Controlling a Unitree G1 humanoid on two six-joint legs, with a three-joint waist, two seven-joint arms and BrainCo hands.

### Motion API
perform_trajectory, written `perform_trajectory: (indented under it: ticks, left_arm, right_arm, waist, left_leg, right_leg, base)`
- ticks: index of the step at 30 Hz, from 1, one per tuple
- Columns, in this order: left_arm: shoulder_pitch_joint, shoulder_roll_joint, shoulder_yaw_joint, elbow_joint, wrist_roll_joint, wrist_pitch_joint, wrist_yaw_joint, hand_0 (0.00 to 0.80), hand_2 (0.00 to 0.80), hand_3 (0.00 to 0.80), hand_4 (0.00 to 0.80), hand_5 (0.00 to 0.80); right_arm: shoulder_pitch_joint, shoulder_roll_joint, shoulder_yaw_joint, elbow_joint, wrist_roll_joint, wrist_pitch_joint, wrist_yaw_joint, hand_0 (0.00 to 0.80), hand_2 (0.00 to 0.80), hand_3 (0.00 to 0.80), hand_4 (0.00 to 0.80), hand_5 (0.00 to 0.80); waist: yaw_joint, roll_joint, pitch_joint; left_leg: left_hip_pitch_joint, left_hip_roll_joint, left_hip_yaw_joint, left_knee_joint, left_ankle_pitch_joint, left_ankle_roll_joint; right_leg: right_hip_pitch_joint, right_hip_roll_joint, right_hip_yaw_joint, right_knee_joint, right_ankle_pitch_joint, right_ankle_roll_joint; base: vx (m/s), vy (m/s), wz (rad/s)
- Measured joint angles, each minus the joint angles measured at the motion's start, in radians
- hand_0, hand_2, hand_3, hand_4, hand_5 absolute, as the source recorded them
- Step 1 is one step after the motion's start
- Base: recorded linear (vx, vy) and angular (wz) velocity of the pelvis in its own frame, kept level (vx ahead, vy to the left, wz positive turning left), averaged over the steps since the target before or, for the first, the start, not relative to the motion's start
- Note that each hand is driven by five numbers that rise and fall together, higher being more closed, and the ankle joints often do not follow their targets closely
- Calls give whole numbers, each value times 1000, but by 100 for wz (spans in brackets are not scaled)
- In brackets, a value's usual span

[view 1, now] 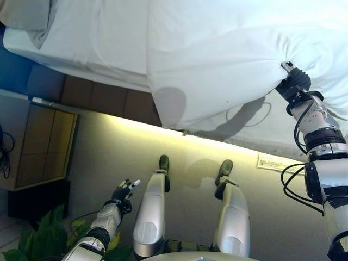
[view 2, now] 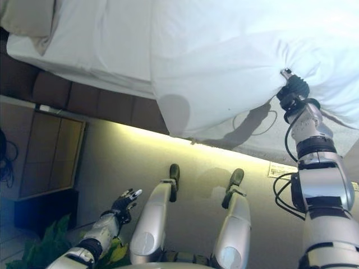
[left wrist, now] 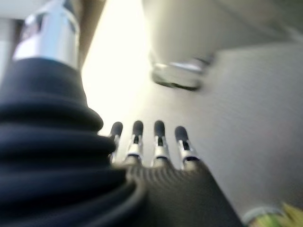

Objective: Make the bed neatly

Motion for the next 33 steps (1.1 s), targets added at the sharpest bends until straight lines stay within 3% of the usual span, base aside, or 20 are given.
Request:
perform_trajectory:
  ticks: [6, 12, 15, 20, 27, 33]
  left_arm:
    - [-146, 77, 27, -236, -150, -43, 69, 0, 0, 0, 0, 0]
    - [-281, 55, 49, -291, -243, -81, 111, 0, 0, 0, 0, 0]
    - [-313, 29, 0, -294, -253, -79, 111, 0, 0, 0, 0, 0]
    - [-324, -30, -58, -286, -292, -57, 116, 0, 0, 0, 0, 0]
    - [-280, -102, -12, -203, -617, -15, 99, 0, 0, 0, 0, 0]
    - [-215, -155, 79, -106, -906, 108, 93, 0, 0, 0, 0, 0]
  right_arm:
    - [8, 25, 1, -7, -15, 20, 8, 800, 800, 800, 800, 800]
    - [13, 95, 46, -14, -14, 37, 10, 800, 800, 800, 800, 800]
    - [12, 132, 74, -30, -14, 38, 8, 800, 800, 800, 800, 800]
    - [11, 152, 114, -53, -11, 38, 0, 800, 800, 800, 800, 800]
    - [11, 209, 121, -52, 64, 29, -14, 800, 800, 800, 800, 800]
    - [11, 247, 121, -59, 114, 14, -36, 800, 800, 800, 800, 800]
  waist:
    - [-1, -8, -7]
    - [-8, -71, -75]
    - [-14, -109, -106]
    - [-19, -118, -110]
    - [-4, -183, -113]
    - [3, -238, -116]
  left_leg:
    - [129, 8, -1, -103, 27, -10]
    - [206, 36, 3, -192, 51, -33]
    - [209, 51, 2, -212, 57, -42]
    - [224, 55, 0, -213, 57, -43]
    - [219, 113, -11, -220, 73, -78]
    - [219, 162, -33, -243, 85, -105]
  right_leg:
    - [140, 19, -32, -109, 26, 1]
    - [213, 59, -49, -192, 45, -11]
    - [218, 78, -55, -214, 50, -18]
    - [237, 84, -60, -217, 50, -20]
    - [244, 145, -72, -249, 63, -56]
    - [258, 198, -98, -275, 65, -85]
  base:
    - [84, -30, 2]
    - [73, -45, -4]
    - [2, -8, -1]
    - [1, -37, 1]
    - [-3, -172, -6]
    - [41, -139, 4]
